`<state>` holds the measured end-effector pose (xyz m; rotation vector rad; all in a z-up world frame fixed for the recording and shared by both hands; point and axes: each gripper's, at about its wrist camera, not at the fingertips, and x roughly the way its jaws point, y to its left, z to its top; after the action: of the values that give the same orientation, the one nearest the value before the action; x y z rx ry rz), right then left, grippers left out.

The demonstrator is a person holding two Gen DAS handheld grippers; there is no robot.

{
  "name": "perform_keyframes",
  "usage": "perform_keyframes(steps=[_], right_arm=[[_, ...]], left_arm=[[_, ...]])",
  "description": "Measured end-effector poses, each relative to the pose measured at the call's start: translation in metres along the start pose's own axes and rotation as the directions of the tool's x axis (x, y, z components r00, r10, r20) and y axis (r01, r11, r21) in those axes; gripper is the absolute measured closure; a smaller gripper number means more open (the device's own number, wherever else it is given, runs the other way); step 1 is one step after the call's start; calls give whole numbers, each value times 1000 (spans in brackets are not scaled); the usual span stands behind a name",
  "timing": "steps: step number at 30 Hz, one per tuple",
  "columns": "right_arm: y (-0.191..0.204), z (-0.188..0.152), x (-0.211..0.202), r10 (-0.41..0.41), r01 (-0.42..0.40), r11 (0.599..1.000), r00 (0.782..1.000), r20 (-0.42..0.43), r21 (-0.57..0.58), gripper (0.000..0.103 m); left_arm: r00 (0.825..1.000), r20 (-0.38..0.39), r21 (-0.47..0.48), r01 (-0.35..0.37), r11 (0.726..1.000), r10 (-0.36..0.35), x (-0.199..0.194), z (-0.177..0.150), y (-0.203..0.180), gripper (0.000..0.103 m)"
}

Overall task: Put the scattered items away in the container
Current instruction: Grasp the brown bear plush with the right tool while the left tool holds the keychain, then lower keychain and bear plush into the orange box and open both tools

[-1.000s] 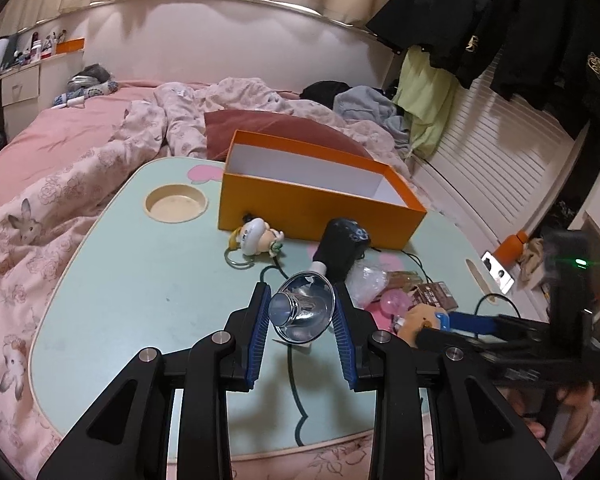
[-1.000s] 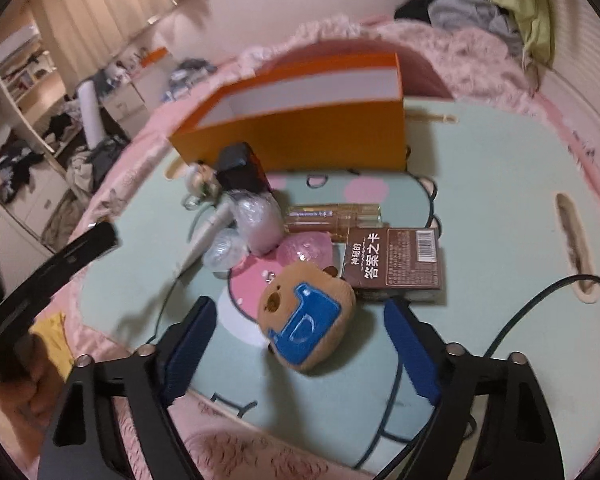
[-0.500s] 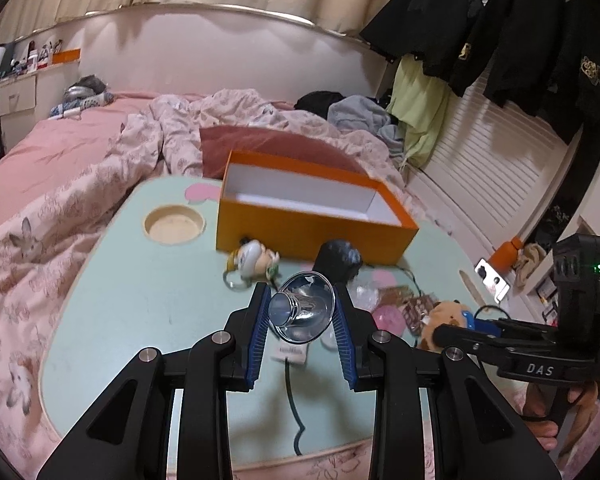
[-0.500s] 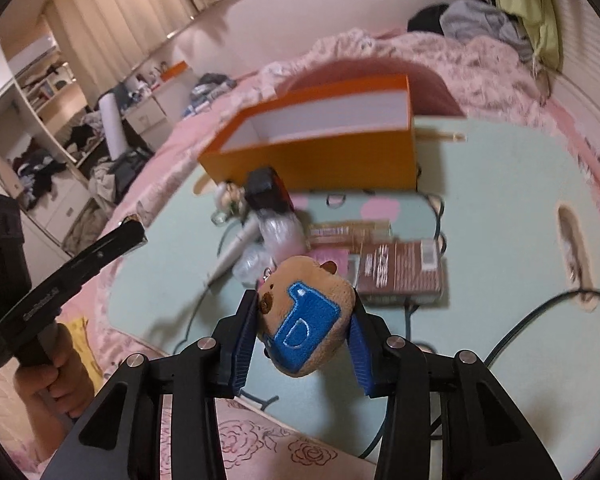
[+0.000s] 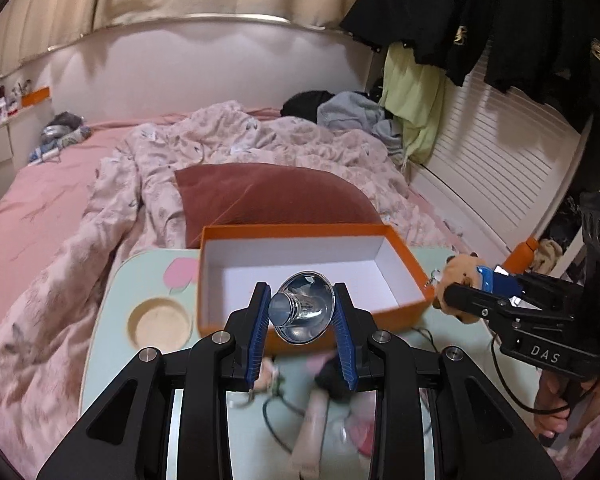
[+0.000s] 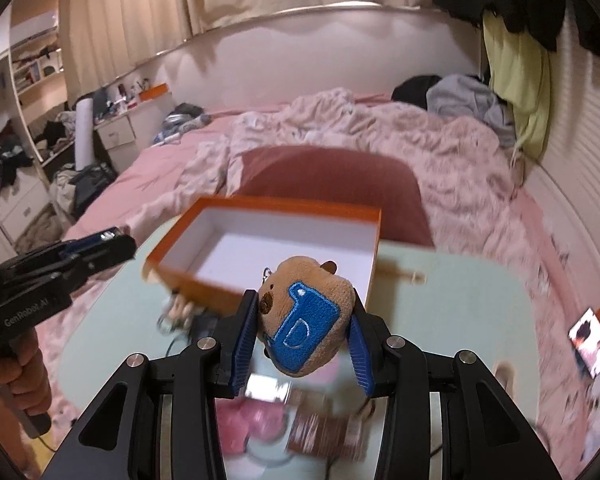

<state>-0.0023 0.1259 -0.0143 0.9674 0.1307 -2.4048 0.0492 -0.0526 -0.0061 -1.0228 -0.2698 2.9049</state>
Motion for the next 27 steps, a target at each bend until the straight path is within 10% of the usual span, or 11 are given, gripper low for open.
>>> perform_keyframes(steps=[18,23,27], right_arm=[[-29,37,85,-15,25,994,995,-101,104,58],[-35,37,87,-36,49,990,995,-98,129,43],[-42,29,71,-34,44,981,998,-59,191,34]], left_arm=[[989,-144,-63,-51,997,41,92,34,29,71],[982,-191,-102,-26,994,6,95,34,35,42],[988,-153,-130,-27,991,7,81,31,41,39]])
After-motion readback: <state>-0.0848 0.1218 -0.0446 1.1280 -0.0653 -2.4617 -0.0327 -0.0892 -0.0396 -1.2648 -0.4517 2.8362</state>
